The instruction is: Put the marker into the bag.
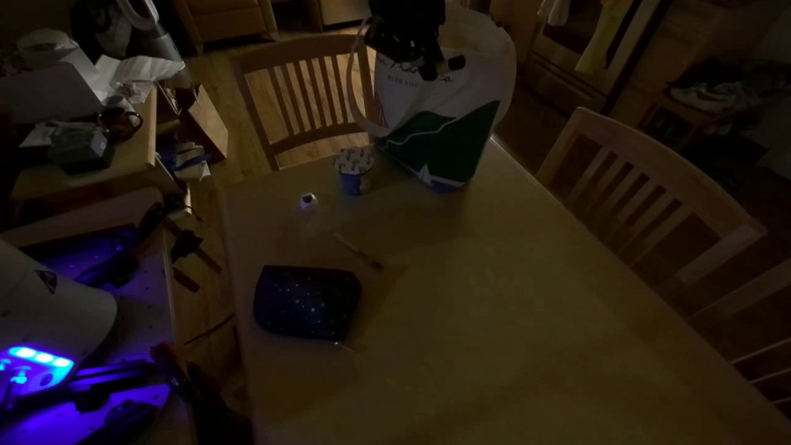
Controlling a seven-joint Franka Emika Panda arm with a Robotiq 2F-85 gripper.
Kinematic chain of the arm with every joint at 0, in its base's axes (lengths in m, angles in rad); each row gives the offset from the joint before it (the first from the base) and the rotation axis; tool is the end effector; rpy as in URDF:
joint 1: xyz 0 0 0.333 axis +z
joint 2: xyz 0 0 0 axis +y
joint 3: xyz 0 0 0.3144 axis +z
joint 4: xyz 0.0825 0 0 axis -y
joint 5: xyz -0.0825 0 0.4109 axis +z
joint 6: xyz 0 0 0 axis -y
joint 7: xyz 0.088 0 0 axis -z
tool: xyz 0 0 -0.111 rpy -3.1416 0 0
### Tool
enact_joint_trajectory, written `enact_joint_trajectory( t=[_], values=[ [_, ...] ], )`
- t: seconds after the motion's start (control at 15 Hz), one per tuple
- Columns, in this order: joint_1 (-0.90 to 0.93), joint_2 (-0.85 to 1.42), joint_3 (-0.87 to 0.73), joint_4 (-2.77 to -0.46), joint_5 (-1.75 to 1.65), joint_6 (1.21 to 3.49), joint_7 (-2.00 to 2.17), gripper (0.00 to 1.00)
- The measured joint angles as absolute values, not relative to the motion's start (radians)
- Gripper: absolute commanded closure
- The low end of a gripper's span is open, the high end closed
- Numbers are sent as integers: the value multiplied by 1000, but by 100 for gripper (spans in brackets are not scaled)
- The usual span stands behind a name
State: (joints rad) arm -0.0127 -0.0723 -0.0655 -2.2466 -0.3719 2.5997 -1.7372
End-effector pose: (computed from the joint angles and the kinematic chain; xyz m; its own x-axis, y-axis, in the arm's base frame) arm 0.5687 -0.0383 0.4214 -0.2800 0.8934 -0.3513 0.8647 0.3937 0.3119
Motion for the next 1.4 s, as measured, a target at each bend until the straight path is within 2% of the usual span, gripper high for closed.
enact_joint_trajectory(
  t=[0.33, 0.4, 0.53, 0.6, 1.0, 1.27, 1.4],
  values=[
    [7, 79, -35, -2046, -201, 2587, -2079, 94],
    [6, 104, -29, -2015, -197, 2588, -2134, 82],
    [-1, 133, -26, -1998, -198, 2631, -2212, 82],
    [-4, 139, -26, -1998, -198, 2641, -2228, 94],
    [-14, 161, 13, -1987, -110, 2601, -2366, 93],
    [-30, 258, 69, -1827, 28, 2405, -2608, 93],
    [-109, 323, 189, -1706, -29, 2263, -2609, 93]
  ],
)
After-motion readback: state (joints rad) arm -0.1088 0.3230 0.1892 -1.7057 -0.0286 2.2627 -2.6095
